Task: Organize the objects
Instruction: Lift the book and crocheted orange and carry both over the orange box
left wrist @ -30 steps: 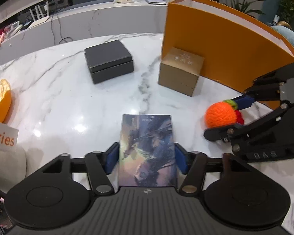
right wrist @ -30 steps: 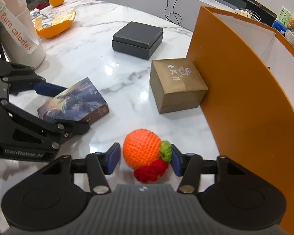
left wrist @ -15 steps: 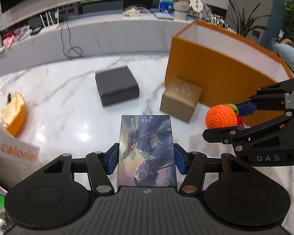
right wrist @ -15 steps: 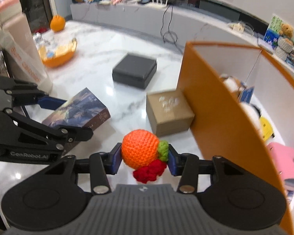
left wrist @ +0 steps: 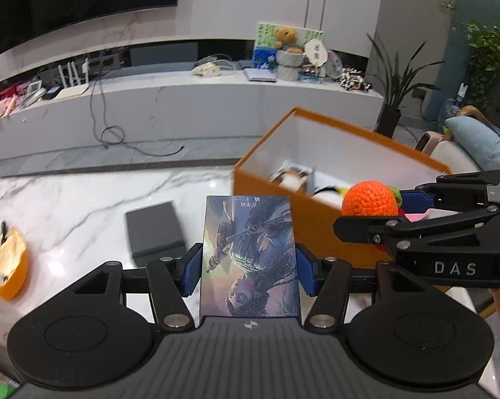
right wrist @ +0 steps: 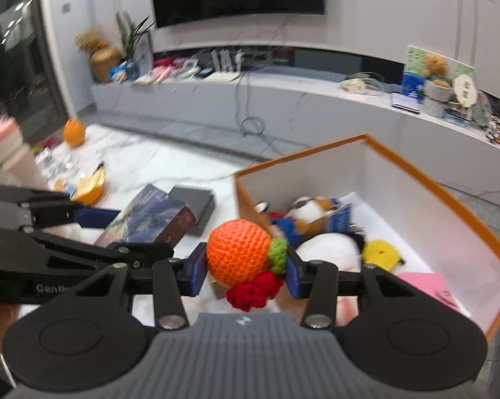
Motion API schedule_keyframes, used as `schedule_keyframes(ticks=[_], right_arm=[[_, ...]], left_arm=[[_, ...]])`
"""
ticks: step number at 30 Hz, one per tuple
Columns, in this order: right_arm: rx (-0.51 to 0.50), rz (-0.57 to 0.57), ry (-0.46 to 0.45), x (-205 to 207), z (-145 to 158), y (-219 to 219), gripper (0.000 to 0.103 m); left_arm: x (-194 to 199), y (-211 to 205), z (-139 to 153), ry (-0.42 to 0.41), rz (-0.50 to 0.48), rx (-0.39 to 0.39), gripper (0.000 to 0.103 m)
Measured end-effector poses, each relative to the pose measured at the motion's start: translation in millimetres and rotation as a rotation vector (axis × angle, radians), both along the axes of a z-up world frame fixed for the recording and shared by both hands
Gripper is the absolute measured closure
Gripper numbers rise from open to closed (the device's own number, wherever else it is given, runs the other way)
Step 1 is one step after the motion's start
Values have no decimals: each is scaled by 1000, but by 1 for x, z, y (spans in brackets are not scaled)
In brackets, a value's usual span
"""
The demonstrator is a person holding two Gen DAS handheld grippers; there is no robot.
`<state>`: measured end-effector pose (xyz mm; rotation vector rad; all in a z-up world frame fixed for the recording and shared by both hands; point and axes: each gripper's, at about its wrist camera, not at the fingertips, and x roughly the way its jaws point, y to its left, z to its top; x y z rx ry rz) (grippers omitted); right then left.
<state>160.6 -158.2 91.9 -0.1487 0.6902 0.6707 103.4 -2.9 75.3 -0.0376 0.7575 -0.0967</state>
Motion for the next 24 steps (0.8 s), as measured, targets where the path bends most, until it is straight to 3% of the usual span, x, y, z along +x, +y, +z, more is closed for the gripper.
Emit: schedule_keyframes(ticks=[6,12,24], right_arm=[[25,-83,-41,17,14,-35,55],[76,-175,-22,41,15,-74,55],[36,-292,69,75,-21,-119,55]], left_arm=[[23,-29,3,-5,-51,-26,37],[54,-55,11,6,-101,-9,37],[129,-108,7,35,-183,44,37]])
